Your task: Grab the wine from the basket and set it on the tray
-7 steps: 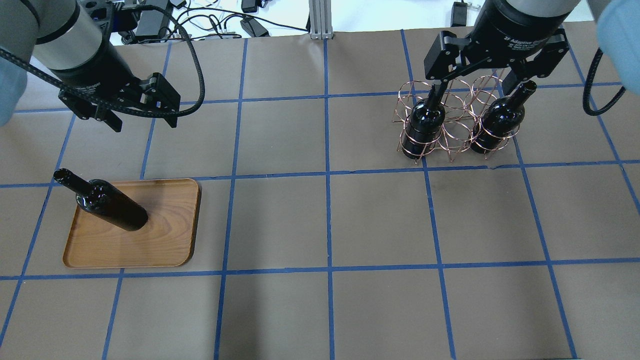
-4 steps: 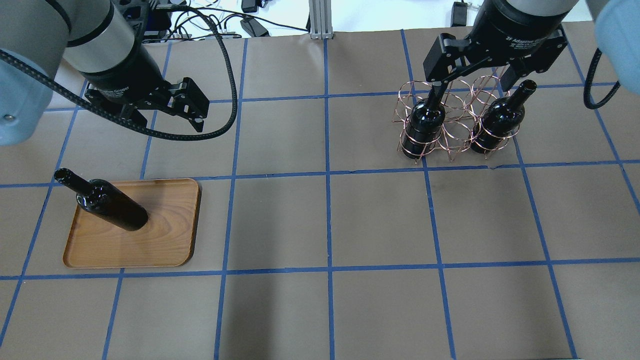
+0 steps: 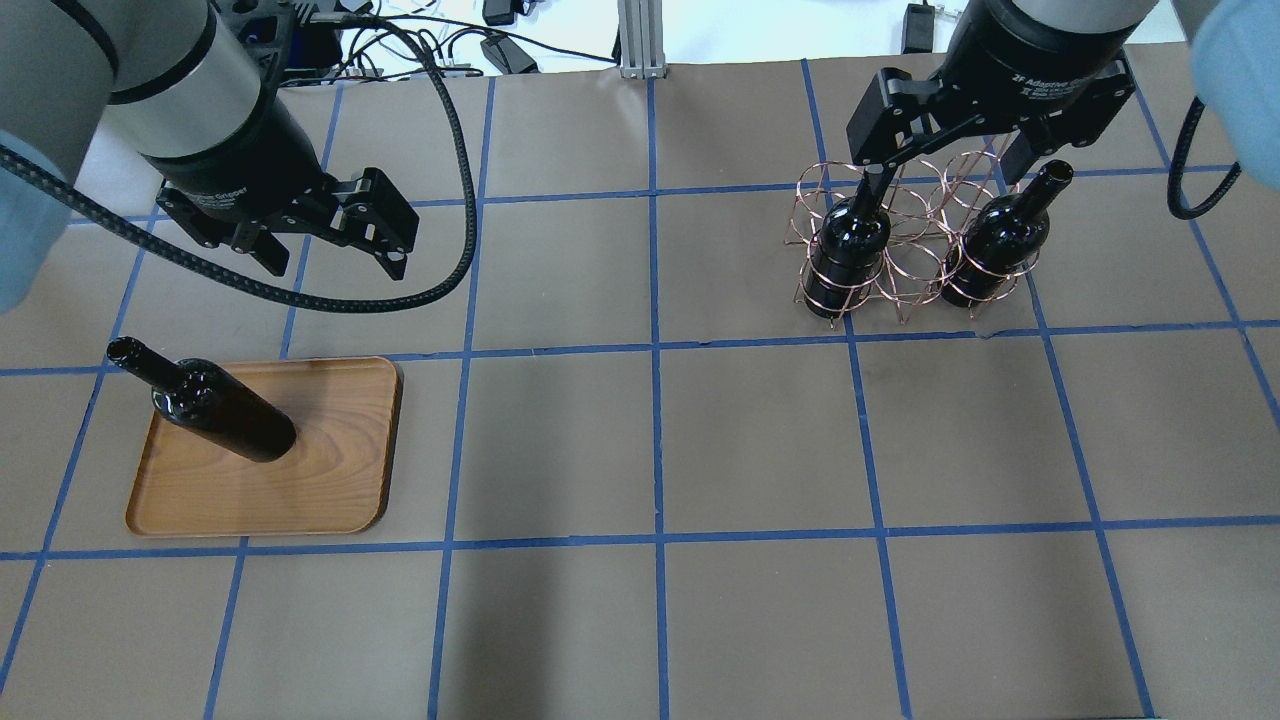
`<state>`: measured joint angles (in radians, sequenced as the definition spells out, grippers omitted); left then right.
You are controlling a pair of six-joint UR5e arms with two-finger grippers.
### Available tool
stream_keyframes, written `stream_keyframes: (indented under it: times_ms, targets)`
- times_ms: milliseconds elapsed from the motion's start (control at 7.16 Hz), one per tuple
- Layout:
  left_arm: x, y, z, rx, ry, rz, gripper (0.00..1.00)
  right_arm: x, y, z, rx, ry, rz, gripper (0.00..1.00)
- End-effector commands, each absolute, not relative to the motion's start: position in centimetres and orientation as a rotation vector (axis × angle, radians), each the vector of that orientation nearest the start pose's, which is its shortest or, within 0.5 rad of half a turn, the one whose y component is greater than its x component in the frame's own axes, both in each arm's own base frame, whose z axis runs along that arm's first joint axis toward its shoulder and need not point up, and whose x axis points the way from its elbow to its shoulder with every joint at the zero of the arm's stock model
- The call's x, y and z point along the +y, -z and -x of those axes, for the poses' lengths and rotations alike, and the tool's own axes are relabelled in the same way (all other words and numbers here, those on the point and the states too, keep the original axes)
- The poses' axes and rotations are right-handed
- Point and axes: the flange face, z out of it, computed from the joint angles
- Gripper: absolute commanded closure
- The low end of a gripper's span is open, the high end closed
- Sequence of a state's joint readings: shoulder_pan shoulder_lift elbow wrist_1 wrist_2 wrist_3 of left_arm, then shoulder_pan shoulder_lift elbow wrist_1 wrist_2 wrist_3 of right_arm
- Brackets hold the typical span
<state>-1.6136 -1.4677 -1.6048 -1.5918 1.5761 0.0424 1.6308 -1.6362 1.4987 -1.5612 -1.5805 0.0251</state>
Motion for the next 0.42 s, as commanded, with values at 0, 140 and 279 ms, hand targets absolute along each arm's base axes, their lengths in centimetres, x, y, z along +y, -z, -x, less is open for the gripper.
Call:
stream_keyframes:
  times_ms: [0,140,279]
  targets:
    - [-44.53,-51.73,15.11,3.13,0.072,-0.132,0.0,-46.39,-55.37,-15.99,3.143,0.199,0.054,0.0]
    - [-44.55,-51.44,15.1,3.129,0.063,-0.137,0.0,-46.41,-55.4,-16.01,3.141,0.203,0.054,0.0]
    - [-44.54,-51.02,15.03,3.128,0.053,-0.144,0.0,-46.46,-55.44,-15.93,3.143,0.208,0.056,0.0]
